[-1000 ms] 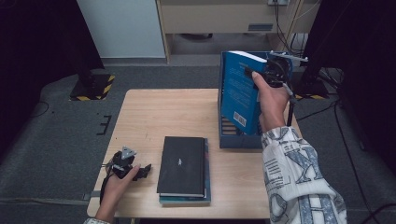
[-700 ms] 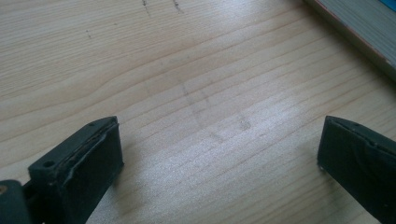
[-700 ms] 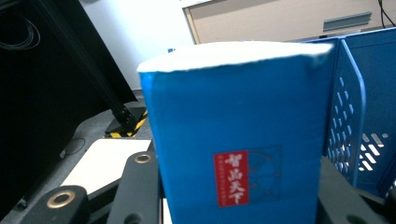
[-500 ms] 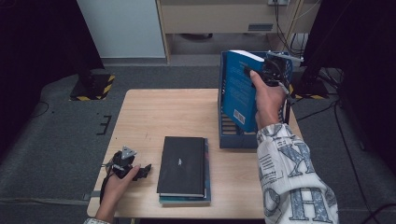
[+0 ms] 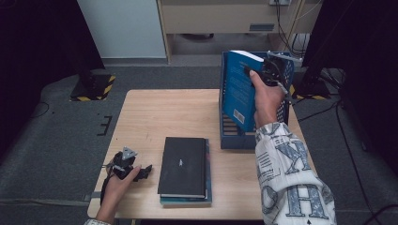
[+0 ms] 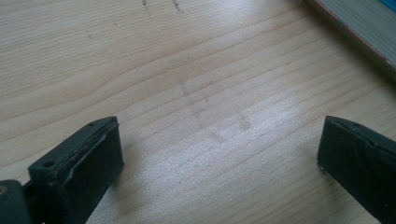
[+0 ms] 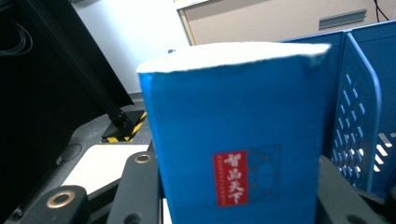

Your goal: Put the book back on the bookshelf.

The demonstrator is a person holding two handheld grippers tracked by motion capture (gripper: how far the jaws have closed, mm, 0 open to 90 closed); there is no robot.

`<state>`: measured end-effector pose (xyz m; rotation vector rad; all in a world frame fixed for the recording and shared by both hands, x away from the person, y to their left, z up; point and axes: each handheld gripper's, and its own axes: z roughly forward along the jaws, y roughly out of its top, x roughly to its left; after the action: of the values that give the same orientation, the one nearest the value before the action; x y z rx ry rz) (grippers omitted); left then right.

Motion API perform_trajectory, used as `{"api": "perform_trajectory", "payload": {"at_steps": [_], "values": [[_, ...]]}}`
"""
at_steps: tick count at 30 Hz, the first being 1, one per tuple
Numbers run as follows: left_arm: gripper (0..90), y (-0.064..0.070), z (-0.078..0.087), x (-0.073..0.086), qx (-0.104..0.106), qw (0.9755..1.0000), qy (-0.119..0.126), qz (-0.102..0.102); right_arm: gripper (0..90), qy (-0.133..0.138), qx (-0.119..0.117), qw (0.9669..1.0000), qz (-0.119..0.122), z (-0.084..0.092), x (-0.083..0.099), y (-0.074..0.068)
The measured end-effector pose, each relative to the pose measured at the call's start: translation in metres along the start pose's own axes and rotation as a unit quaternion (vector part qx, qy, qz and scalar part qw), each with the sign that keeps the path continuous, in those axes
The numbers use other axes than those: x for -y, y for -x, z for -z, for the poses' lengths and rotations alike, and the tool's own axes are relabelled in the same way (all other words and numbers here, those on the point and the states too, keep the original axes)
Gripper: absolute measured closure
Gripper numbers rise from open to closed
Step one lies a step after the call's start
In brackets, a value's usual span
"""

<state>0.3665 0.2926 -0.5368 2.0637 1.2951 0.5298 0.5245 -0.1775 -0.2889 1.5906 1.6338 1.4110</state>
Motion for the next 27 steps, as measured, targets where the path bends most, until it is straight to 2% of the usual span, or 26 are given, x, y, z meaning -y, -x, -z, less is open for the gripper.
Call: {"api": "perform_trajectory", "payload": {"at_steps": [18, 27], "values": [[0.0, 0.000, 0.000, 0.000, 0.000, 1.0000, 0.000, 0.000, 59.9, -0.004, 0.009, 0.9999, 0.004, -0.020, 0.008, -0.005], [0.0, 0.000, 0.000, -0.001, 0.001, 1.0000, 0.000, 0.000, 59.9, -0.001, 0.013, 0.9998, 0.015, -0.028, 0.015, -0.006]]}}
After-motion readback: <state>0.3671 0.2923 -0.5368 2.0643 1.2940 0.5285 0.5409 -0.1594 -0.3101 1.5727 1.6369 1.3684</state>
